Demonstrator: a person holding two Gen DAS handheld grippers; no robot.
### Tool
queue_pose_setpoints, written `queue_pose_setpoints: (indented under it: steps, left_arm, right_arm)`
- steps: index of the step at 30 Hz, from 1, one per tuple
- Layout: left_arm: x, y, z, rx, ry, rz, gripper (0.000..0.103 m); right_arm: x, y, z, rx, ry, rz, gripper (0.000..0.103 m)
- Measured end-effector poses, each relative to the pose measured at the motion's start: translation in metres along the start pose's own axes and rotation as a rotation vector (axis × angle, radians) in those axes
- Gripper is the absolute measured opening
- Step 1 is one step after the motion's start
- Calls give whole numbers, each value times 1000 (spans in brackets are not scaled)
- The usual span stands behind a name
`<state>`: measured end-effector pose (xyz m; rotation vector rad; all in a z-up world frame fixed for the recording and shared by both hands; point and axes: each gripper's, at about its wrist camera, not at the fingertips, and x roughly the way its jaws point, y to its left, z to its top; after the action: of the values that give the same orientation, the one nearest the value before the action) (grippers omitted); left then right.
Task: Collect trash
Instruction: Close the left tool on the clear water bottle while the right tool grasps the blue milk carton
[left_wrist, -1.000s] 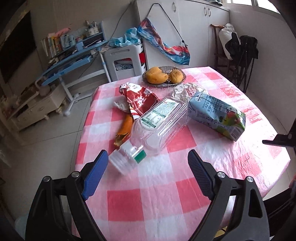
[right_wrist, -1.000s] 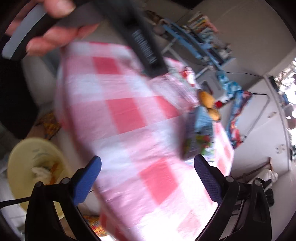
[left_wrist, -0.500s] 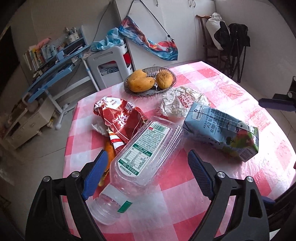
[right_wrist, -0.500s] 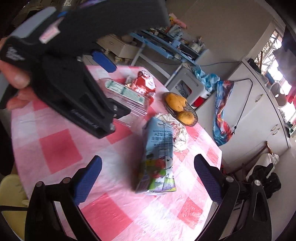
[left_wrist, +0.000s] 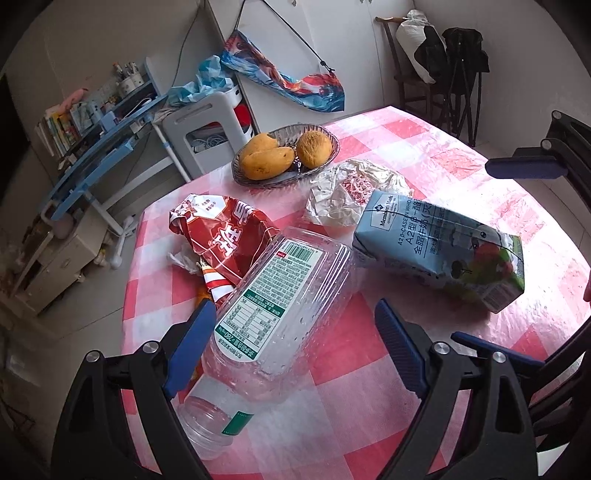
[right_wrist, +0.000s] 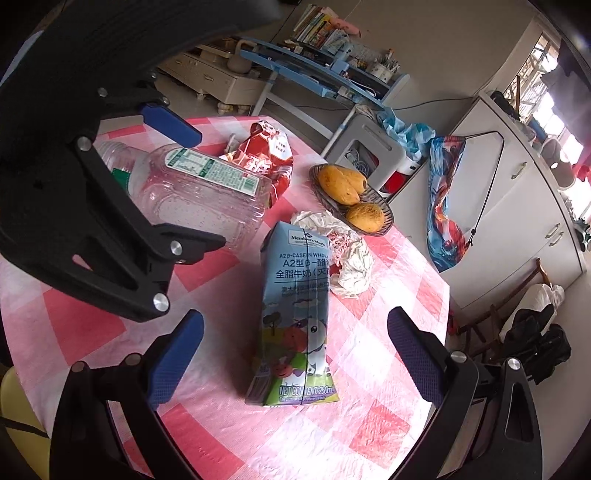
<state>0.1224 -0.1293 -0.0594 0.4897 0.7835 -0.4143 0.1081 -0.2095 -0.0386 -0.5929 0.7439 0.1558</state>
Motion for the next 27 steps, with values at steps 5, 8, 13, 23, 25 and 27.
queue_pose_setpoints:
  steps: [5, 8, 13, 23, 25, 27]
  left_arm:
    - [3, 0, 0, 13, 4, 22, 84]
    - [3, 1, 0, 8, 5, 23, 84]
    - [4, 1, 1, 8, 5, 22, 84]
    - [14, 16, -2, -57, 58, 12, 84]
    - [12, 14, -3, -38, 48, 7, 67]
    - [5, 19, -3, -74, 35, -39, 62]
  right_arm:
    - [8, -7, -1, 39, 22, 27, 95]
    - [9, -8, 0, 48, 27, 36, 95]
    - [10, -8, 0, 46, 29, 47, 95]
    - [25, -10, -4, 76, 99, 126, 58]
    - [27, -10, -7, 89, 120, 156, 33]
    - [22, -11, -7, 99, 102, 173, 33]
